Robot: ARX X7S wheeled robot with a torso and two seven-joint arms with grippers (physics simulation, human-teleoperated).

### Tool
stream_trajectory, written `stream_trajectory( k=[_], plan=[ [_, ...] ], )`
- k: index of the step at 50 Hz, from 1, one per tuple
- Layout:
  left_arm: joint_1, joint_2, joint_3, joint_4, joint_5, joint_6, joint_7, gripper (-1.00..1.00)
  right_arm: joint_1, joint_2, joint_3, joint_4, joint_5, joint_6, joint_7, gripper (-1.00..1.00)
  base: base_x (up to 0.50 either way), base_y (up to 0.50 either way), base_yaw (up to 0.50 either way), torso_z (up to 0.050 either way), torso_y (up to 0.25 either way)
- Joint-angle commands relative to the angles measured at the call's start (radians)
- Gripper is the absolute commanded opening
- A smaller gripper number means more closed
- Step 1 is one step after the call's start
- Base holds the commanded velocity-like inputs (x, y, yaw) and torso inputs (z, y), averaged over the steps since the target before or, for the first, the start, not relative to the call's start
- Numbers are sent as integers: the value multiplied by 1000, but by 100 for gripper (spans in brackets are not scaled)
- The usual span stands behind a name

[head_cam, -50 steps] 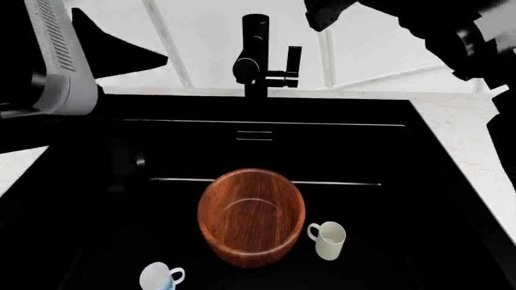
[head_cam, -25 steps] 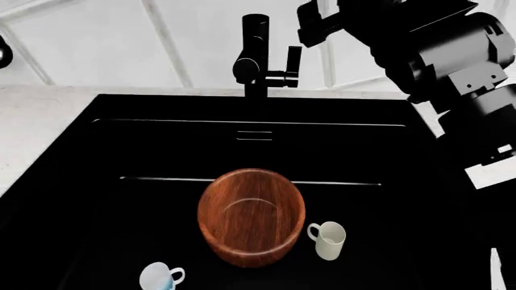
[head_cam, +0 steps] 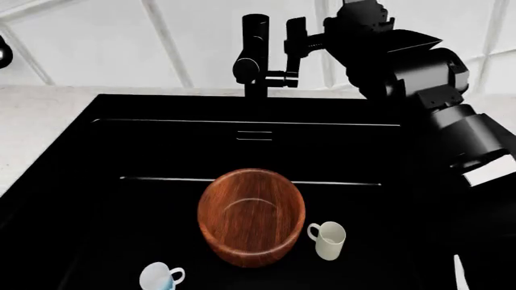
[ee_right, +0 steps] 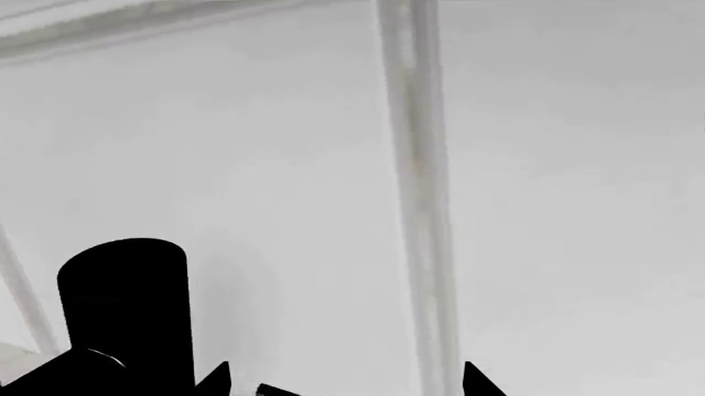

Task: Pick the mug and mug and place them in the sink. Then turn on the water.

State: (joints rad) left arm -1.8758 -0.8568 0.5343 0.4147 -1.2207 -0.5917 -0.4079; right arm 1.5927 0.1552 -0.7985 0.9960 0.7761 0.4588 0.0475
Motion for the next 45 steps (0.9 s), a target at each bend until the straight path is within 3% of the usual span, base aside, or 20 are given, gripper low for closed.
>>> stream_trajectory(
  k=[1, 26, 45],
  plan=[
    [-3, 14, -24, -4, 12, 16, -76, 100, -28, -52, 36, 119, 2, -89, 44, 100, 0, 0, 0, 0, 0],
    [-13, 10, -40, 12, 2, 7, -115, 100, -56, -137, 54, 289, 1, -210, 11, 100, 0, 0, 0, 0, 0],
    [14, 1, -47, 16, 33, 30, -119, 100, -50, -154, 70, 302, 8, -261, 6, 100, 0, 0, 0, 0, 0]
  ],
)
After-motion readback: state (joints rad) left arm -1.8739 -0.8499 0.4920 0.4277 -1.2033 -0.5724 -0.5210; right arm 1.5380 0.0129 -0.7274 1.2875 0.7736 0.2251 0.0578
